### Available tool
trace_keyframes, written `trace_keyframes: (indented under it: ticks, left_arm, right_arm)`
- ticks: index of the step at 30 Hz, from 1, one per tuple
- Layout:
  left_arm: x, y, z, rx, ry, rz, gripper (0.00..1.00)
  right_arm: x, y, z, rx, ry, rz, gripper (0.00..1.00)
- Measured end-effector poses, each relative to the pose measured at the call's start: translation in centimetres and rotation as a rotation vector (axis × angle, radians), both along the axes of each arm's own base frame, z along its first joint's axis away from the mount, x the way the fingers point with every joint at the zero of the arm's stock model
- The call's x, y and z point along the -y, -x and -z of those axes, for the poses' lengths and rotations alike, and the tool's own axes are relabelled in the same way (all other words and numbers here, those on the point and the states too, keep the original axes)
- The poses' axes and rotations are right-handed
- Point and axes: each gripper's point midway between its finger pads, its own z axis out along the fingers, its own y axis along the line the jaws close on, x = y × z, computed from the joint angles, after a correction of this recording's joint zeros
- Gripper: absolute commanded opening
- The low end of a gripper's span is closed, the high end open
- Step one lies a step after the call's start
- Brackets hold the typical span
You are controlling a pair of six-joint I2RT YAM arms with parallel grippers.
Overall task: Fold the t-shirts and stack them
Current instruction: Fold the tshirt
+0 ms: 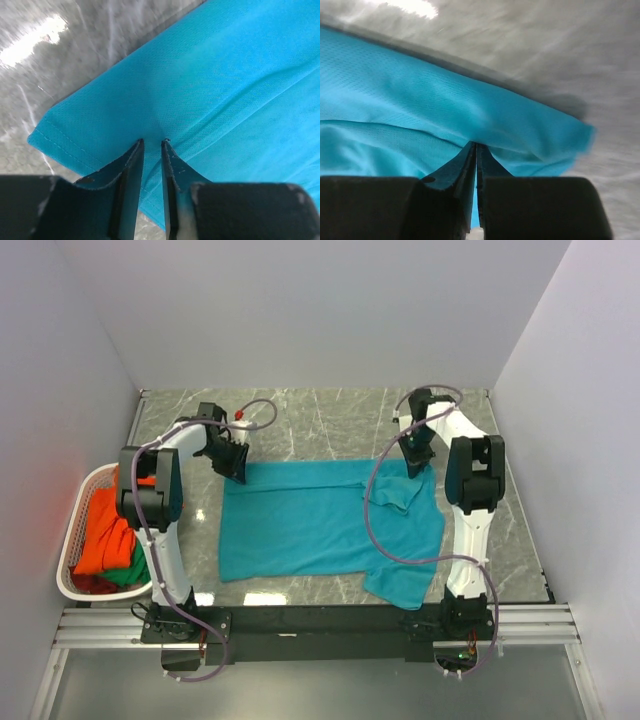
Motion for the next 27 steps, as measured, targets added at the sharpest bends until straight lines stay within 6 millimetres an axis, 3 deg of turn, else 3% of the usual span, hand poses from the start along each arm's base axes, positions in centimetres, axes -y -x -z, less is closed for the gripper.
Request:
trace_keyframes:
  ticks: [7,13,16,19,22,26,27]
  left_arm:
    - [0.7,-3.3,0.0,-0.002,0.028,-0.044,0.28]
    - [1.3,-9.4,-0.5,0.082,0.035,-0.065,0.31]
    - [0.9,-11.5,-0.9,0.132,0.021,-0.079,0.34]
    - [0.3,-11.1,-1.0,0.14,0.013,-0.088,0.36]
    - [-0.2,-8.7,-1.6,0.122,0.012,-0.095,0.36]
    - [0.1,-5.7,-4.0,0.141,0.04,-0.069,0.36]
    - [0.2,-4.8,-4.4,0.147,0.048,-0.053,0.36]
  right_arm:
    - [2.5,-4.4,-0.2,0.11,0.158,0.027,0.05]
    - [3.9,-10.2,-1.0,0.277,0.235,0.073,0.08]
    - [4.2,-11.9,-2.2,0.346,0.233,0.09,0.13]
    - [3.9,-12.2,-4.1,0.386,0.198,0.081,0.15]
    - [3.2,-11.7,-7.2,0.428,0.143,0.066,0.16]
    - [1.6,-7.7,-10.7,0.42,0.046,0.025,0.19]
    - [1.1,-6.3,-11.0,0.407,0.015,0.008,0.27]
